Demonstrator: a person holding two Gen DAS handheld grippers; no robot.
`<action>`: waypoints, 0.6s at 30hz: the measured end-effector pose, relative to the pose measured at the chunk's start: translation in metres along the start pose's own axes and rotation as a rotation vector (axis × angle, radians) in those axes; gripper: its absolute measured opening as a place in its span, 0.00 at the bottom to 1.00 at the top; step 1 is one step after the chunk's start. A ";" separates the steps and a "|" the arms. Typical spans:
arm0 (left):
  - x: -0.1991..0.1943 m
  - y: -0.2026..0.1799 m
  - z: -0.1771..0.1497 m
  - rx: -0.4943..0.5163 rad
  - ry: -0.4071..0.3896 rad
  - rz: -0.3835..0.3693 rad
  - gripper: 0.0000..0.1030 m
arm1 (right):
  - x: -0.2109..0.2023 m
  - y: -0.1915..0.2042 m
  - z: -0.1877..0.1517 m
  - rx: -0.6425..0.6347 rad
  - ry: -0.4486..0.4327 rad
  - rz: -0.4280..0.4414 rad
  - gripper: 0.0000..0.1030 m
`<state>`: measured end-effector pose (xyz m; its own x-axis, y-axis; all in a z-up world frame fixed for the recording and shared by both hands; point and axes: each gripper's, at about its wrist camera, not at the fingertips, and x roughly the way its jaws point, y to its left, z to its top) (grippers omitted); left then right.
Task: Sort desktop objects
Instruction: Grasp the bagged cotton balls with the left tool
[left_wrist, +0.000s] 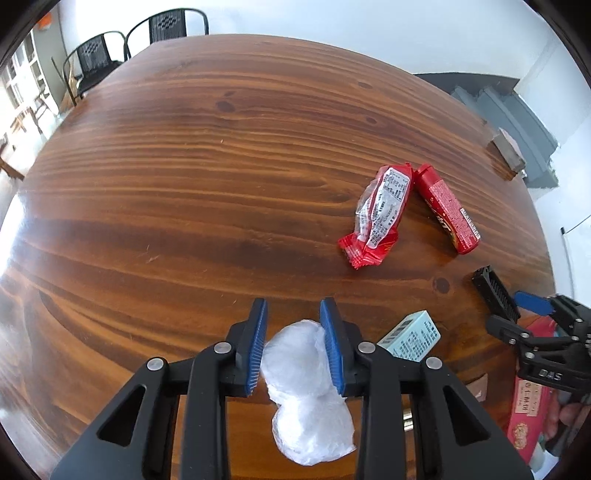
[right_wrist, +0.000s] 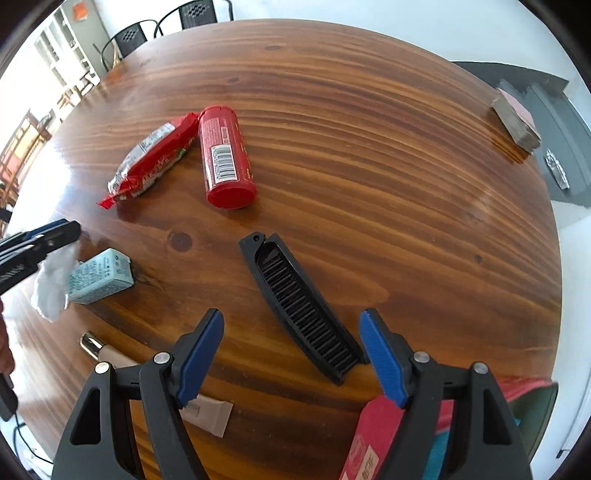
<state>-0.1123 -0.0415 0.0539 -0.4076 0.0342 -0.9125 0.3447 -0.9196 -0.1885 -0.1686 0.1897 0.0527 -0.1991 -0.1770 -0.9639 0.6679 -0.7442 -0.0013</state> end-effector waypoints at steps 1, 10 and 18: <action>-0.001 0.003 -0.001 -0.009 0.005 -0.008 0.32 | 0.002 0.000 0.000 0.000 0.005 0.006 0.77; -0.020 0.011 -0.011 -0.021 -0.029 -0.032 0.51 | 0.002 0.010 -0.004 -0.021 -0.018 0.001 0.53; -0.013 -0.003 -0.026 0.013 0.017 -0.036 0.51 | -0.005 -0.002 -0.011 0.089 -0.045 0.050 0.30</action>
<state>-0.0866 -0.0291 0.0566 -0.4048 0.0746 -0.9113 0.3190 -0.9225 -0.2172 -0.1613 0.1994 0.0543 -0.2001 -0.2424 -0.9493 0.6116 -0.7879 0.0723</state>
